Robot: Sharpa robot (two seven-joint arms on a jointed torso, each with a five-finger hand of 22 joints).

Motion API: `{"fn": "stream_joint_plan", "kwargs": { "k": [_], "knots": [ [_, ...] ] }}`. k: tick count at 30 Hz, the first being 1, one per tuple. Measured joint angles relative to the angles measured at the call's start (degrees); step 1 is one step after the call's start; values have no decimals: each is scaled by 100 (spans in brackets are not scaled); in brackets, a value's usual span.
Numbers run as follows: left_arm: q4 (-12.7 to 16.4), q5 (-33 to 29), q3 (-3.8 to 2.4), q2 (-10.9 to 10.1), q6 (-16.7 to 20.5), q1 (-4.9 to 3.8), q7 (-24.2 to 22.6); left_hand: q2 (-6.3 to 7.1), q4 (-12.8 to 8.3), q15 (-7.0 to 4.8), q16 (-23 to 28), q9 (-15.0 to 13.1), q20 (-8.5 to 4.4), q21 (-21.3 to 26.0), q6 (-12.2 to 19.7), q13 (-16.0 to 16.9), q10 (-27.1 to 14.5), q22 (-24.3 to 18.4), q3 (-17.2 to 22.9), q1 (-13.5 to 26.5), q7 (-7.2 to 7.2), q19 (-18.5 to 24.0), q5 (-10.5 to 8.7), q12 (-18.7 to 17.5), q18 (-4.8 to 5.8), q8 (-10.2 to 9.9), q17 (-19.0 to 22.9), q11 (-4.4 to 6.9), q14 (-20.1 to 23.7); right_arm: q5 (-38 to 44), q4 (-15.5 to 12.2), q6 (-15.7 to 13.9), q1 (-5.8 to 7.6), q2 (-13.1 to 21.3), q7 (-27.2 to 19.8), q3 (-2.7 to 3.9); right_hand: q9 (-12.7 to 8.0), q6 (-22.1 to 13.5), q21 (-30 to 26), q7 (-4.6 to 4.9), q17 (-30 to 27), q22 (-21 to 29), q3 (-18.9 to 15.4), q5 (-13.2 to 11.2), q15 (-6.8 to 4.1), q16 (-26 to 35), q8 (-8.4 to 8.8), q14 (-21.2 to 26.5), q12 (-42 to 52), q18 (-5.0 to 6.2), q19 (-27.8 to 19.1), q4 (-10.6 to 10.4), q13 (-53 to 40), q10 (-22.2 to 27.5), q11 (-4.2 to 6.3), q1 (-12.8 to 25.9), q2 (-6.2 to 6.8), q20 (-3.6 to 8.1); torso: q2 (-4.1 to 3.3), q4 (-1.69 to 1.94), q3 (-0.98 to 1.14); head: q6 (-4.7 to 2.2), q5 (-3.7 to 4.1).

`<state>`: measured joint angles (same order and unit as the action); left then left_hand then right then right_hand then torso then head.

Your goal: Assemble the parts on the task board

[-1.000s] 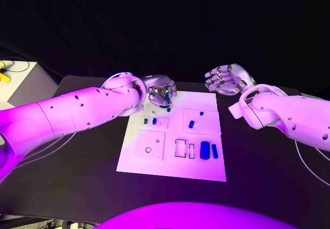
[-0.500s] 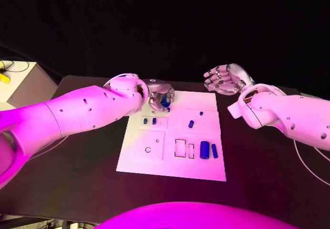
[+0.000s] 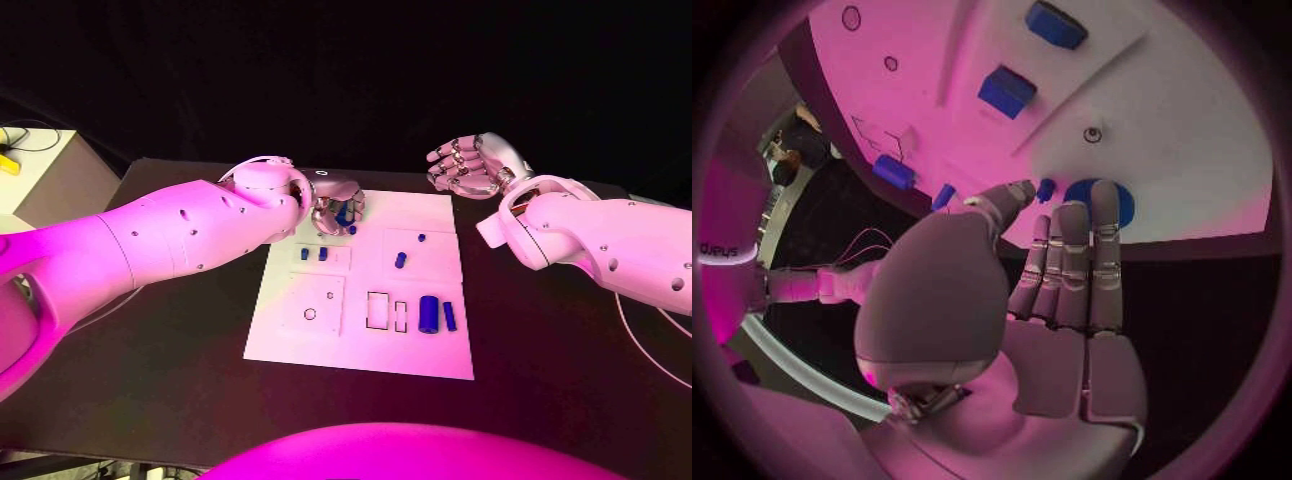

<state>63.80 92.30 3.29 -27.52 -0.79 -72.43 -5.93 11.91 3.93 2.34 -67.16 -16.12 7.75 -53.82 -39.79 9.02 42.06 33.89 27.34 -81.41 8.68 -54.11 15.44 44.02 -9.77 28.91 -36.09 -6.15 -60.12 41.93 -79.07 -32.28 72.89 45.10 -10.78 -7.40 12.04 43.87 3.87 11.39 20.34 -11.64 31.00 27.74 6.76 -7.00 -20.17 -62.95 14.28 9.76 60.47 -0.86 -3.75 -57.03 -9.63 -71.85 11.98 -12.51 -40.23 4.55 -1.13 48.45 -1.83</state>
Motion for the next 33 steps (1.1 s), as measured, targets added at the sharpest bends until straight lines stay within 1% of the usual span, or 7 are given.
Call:
{"fn": "stream_joint_plan", "kwargs": {
  "k": [6,10,13,16,21,29,33],
  "knots": [
    [-75,2,10,38,-3,36,-77,-17,-117,-90,-8,157,-71,-148,-317,-195,181,116,226,-17,-71,59,-66,-307,1,-223,104,63,33,-1,-5,0,0,0,0,0,0,0,0,0,0,0,0,0,0,0,0,0,0,0,0,0,0,0,0,0,0,0,-1,2,0,5,1],
    [-126,1,14,69,-3,72,-121,-17,-156,-90,-8,221,-80,-199,-425,-292,275,168,296,-17,-82,68,-77,-481,1,-331,156,70,34,-1,-10,0,0,0,0,0,0,0,0,0,0,0,0,0,0,0,0,0,0,0,0,0,0,0,0,0,0,0,-6,1,3,6,5],
    [-164,-3,17,91,-3,96,-152,-17,-188,-89,-8,249,-100,-248,-488,-355,294,192,328,-17,-60,88,-77,-596,1,-383,179,52,34,-1,-13,0,0,3,-1,0,1,0,0,0,0,0,0,0,0,0,0,0,0,0,0,0,0,0,0,0,0,0,-7,-1,4,6,12],
    [-198,-9,19,110,-2,111,-178,-17,-233,-89,-40,301,-100,-288,-565,-470,324,232,404,-17,-45,92,-98,-850,1,-498,222,22,34,-1,-16,0,0,5,-1,0,1,0,0,0,0,0,0,0,0,0,0,0,0,0,0,0,0,0,0,0,0,0,-8,-3,4,6,19],
    [-237,-19,21,133,-1,137,-207,-17,-274,-89,-40,342,-99,-314,-568,-532,345,261,445,-17,-41,130,-98,-1116,2,-610,267,1,34,-2,-21,0,0,8,-1,0,1,0,0,0,0,0,0,0,0,0,0,0,0,0,0,0,0,0,0,0,0,0,-7,-3,3,15,34],
    [-254,-47,18,138,4,149,-222,-56,-306,-89,-85,356,-79,-380,-692,-535,565,293,477,23,-20,150,-98,-1258,2,-643,297,-9,34,-2,-22,0,0,7,-1,0,1,0,0,0,1,-1,0,0,0,0,0,0,0,0,0,0,0,0,0,0,0,0,0,0,4,22,38],
    [-254,-56,18,134,6,153,-228,-86,-341,-37,-201,346,-58,-420,-847,-496,779,323,442,53,-13,170,-98,-1259,2,-643,228,-1,-40,-2,-21,0,0,6,-1,0,1,0,0,0,1,0,0,0,0,0,0,0,0,0,0,0,0,0,0,0,0,0,1,1,4,23,38]
  ]
}}
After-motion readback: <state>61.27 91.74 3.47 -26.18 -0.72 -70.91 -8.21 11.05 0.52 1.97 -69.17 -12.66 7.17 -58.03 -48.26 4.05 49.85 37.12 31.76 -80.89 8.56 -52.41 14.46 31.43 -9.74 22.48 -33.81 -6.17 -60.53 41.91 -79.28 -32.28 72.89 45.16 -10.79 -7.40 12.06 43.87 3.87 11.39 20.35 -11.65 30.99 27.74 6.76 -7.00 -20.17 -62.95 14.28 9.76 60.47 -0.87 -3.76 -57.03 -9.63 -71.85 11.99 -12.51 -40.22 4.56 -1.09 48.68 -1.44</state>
